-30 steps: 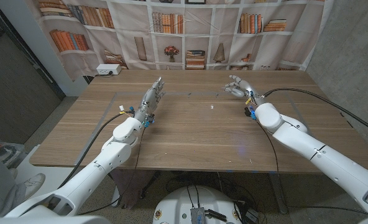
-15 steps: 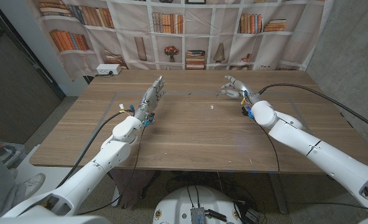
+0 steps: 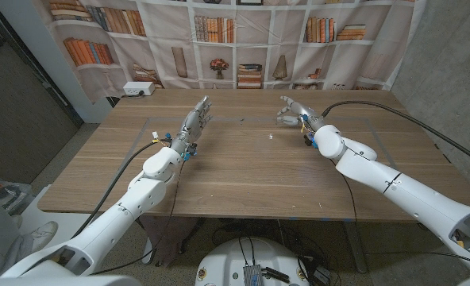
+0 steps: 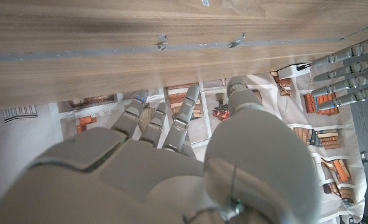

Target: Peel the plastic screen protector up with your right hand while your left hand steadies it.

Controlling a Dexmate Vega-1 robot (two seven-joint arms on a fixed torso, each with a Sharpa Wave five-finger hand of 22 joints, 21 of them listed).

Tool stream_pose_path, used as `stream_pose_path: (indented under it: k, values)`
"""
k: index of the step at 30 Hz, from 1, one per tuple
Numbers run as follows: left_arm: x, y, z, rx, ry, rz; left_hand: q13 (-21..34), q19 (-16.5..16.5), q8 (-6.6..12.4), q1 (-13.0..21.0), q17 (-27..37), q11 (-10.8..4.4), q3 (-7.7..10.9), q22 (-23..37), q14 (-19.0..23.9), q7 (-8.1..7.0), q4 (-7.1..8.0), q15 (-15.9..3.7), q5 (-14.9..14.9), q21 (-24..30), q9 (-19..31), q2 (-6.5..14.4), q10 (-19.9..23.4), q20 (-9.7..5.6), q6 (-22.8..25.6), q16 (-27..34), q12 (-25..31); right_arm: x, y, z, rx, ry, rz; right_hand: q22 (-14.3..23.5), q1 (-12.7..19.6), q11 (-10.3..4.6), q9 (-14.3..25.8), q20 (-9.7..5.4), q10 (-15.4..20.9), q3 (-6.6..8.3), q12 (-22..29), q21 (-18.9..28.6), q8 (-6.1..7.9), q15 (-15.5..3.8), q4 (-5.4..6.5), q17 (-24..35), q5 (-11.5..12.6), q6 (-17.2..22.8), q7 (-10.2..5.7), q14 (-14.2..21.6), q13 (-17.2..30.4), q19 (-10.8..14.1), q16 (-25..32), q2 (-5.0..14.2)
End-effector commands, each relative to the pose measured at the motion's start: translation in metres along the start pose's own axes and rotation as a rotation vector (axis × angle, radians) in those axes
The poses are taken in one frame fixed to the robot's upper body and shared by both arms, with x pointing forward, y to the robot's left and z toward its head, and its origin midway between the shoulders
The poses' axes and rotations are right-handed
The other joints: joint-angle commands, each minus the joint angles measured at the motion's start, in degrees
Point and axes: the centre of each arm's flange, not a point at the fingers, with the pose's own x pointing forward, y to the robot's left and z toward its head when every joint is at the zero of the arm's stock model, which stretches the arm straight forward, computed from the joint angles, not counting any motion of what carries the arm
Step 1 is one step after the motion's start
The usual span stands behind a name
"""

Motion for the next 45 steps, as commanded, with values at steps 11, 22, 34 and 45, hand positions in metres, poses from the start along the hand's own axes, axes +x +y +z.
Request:
stream_pose_path:
  k: [11,22,34,45]
  values:
    - [0.005,0.001,-0.001,-0.001,0.016,-0.007,0.23,-0.10,0.43,-0.30,0.07,0.29,-0.47,0.09,-0.19,-0.13,-0.06,0.23,0.50,0.16,0.11,0.10,0.61,0.12,1.00,0.42,0.54,0.010,0.014,0.011,-0.157,0.045,0.040,-0.05,0.89,0.09,0.11,-1.79,0.82,-0.12,0.60,-0.53,0.03,-1.00,0.39,0.16,0.43,-1.73,0.07,0.16,0.54,-0.94,0.19,-0.10]
    - [0.003,-0.001,-0.004,-0.012,0.021,-0.001,0.23,-0.10,0.48,-0.31,0.06,0.37,-0.52,0.09,-0.23,0.07,-0.07,0.25,0.50,0.16,0.10,0.14,0.91,0.07,1.26,0.41,0.62,0.014,0.020,0.014,-0.245,0.070,0.044,-0.05,0.67,0.96,0.13,-3.51,1.88,-0.62,1.11,-0.64,-0.52,-1.68,0.72,0.20,0.28,-5.71,0.87,0.66,0.72,-0.98,0.41,-0.49]
    - [0.004,-0.003,-0.002,-0.014,0.017,-0.001,0.23,-0.22,0.44,-0.34,0.06,0.32,-0.58,0.09,0.12,0.09,-0.06,0.46,0.49,0.12,0.09,0.19,0.97,0.07,1.34,0.53,0.61,0.015,0.030,0.014,-0.315,0.084,0.027,-0.04,0.12,0.78,0.13,-4.29,3.55,-1.15,1.79,-0.63,-0.22,-1.82,0.94,0.21,0.08,-6.22,1.72,1.39,0.86,-0.79,0.58,-1.04]
    - [0.001,-0.005,-0.001,-0.011,0.017,0.013,0.23,-0.38,0.41,-0.39,0.07,0.38,-0.64,0.09,-0.17,0.20,-0.05,0.53,0.47,0.07,0.09,0.24,1.02,0.01,1.42,0.41,0.59,0.017,0.037,0.010,-0.343,0.084,0.051,-0.03,0.06,0.32,0.13,-4.80,4.51,-1.37,2.15,-0.56,-0.05,-2.09,0.95,0.21,-0.07,-6.47,1.94,1.79,1.04,-0.52,0.69,-1.25]
